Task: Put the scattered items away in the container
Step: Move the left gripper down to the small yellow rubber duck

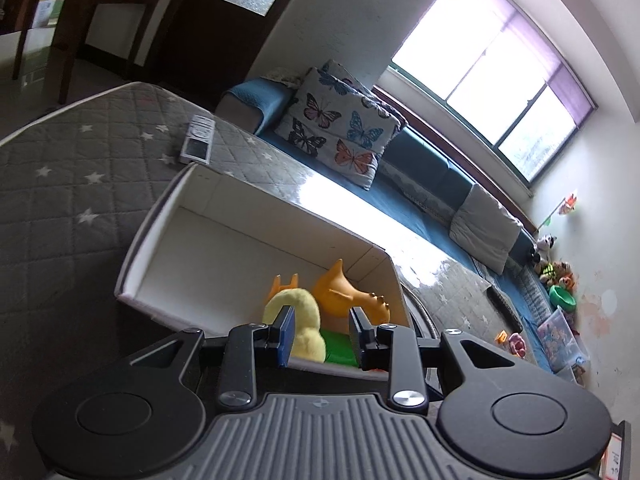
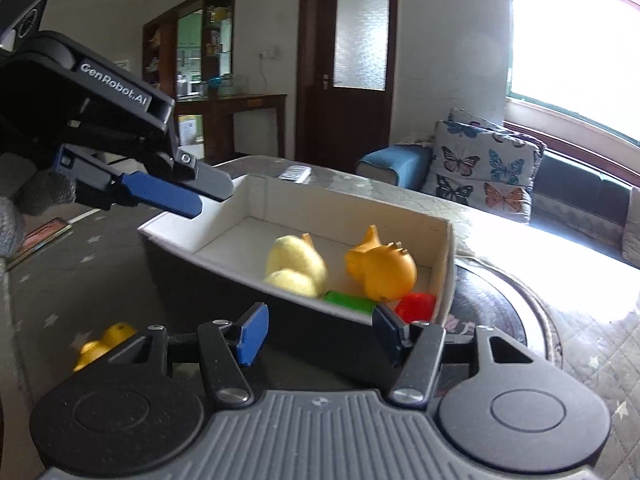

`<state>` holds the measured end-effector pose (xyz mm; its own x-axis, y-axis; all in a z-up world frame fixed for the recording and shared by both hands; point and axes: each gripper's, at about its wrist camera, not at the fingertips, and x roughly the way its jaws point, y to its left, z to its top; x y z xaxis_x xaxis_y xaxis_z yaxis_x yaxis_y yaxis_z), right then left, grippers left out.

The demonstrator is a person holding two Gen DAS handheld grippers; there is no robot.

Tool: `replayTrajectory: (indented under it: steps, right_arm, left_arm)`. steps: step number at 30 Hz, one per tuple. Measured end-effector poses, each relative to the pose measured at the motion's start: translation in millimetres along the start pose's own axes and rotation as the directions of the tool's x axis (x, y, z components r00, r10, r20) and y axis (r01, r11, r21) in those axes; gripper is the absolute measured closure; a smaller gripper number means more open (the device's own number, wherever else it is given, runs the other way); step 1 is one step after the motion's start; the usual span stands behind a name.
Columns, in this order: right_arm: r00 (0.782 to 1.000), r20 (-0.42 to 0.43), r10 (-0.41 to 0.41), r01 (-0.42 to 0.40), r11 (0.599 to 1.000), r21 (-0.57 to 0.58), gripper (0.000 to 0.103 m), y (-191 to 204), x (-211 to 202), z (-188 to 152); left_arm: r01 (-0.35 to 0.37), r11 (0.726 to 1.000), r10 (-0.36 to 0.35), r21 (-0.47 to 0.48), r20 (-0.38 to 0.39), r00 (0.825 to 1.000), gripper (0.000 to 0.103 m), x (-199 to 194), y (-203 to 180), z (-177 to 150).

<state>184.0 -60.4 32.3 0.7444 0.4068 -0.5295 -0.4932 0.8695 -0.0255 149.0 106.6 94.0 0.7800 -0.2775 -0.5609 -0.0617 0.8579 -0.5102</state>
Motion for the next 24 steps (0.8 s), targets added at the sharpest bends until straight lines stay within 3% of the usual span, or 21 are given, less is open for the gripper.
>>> replayTrajectory:
  steps: [9,24]
  right_arm:
    - [0.994,-0.002,0.111,-0.111,0.993,-0.028,0.032,23.8,-24.6,-15.8]
    - [0.959,-0.068,0.274,-0.28,0.953,-0.117,0.028,80.8,-13.3,-35.8]
  left_arm:
    - [-0.076,0.997,0.076,-0.015,0.006,0.997,0.07,-36.5,28.2,-29.1]
    - [-0.13,0.985,0.124,-0.111,-0.056,0.991,0.07,-45.2,68.0,-65.8]
